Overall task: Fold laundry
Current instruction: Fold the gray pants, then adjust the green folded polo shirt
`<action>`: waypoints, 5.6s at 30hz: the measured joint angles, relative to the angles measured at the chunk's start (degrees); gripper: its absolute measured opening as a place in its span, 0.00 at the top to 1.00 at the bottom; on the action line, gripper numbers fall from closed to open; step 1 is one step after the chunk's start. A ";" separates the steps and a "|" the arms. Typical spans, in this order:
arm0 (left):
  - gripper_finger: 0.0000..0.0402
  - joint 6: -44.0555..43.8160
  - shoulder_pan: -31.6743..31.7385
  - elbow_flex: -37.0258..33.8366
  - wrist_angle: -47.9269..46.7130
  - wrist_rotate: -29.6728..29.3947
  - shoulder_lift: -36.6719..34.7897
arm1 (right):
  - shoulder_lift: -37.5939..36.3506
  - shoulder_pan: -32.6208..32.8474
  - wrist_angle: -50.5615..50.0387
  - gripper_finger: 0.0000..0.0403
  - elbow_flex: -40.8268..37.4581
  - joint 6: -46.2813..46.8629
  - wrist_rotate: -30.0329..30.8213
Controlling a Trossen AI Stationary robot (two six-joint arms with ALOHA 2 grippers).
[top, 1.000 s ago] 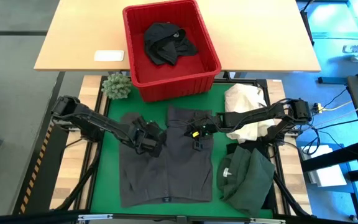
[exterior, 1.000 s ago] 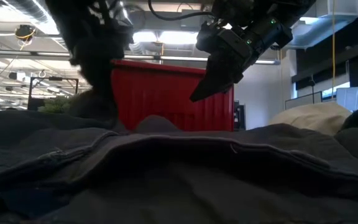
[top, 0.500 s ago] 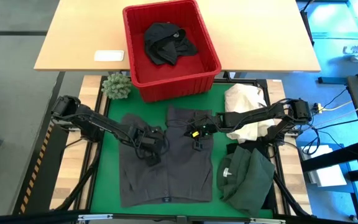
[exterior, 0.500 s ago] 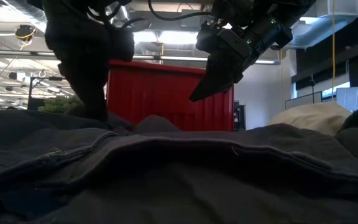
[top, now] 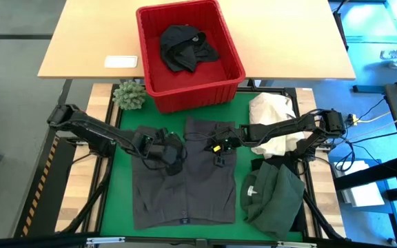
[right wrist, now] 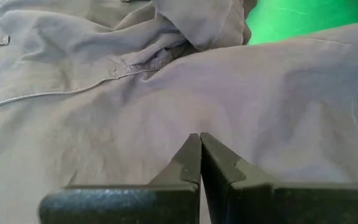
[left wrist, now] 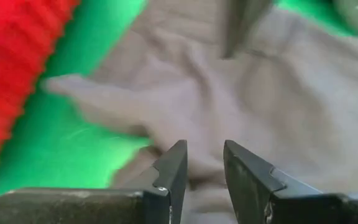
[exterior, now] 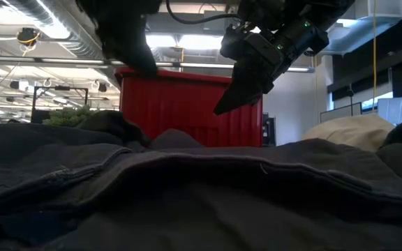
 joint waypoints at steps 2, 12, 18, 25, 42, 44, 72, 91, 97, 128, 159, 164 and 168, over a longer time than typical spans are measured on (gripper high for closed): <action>0.75 -1.20 -1.82 0.10 -0.05 2.43 0.05 | 0.00 0.00 0.02 0.99 0.00 -0.02 0.02; 0.75 -13.15 -13.16 -2.04 -1.39 7.70 7.85 | 0.00 -0.04 -0.23 0.99 0.00 -0.43 0.54; 0.75 -16.34 -16.47 -2.07 1.15 17.23 15.11 | 0.00 -0.06 -0.27 0.99 0.00 -0.44 0.81; 0.75 -13.60 -16.78 -1.76 5.05 35.69 18.72 | 0.00 -0.04 -0.25 0.99 0.00 0.06 0.79; 0.75 -6.49 -7.92 -1.21 -18.71 -9.01 -10.59 | 0.00 -0.04 -0.29 0.99 0.00 0.24 0.74; 0.76 -6.50 -4.44 -1.96 -21.53 -4.98 -10.45 | 0.00 -0.04 -0.29 0.99 0.00 0.24 0.74; 0.93 7.67 15.70 -18.18 6.46 19.05 7.44 | 0.00 -0.04 -0.27 0.99 0.00 0.11 1.38; 0.93 -0.74 20.71 -14.48 -0.05 -6.70 5.23 | 0.00 -0.04 -1.25 0.99 0.00 -0.48 1.41; 0.93 2.53 14.91 -5.89 -7.97 -3.40 -0.48 | 0.00 -0.09 -4.60 0.99 0.00 -3.43 1.40; 0.93 -29.44 -30.10 -3.57 -3.41 -9.81 12.59 | 0.39 16.04 -8.40 0.99 0.00 -5.39 16.00; 0.98 -19.68 -18.89 -17.56 14.13 -3.51 12.78 | 9.83 -1.80 -7.21 0.99 -0.13 -2.25 -1.61; 0.96 -17.35 -18.65 -17.75 12.94 -3.28 6.30 | 3.28 0.54 -11.40 0.99 -0.21 -2.10 -4.02; 0.94 -17.30 -19.57 -17.71 11.58 -4.81 2.65 | -1.46 3.76 -17.08 0.99 -0.21 -1.87 -0.96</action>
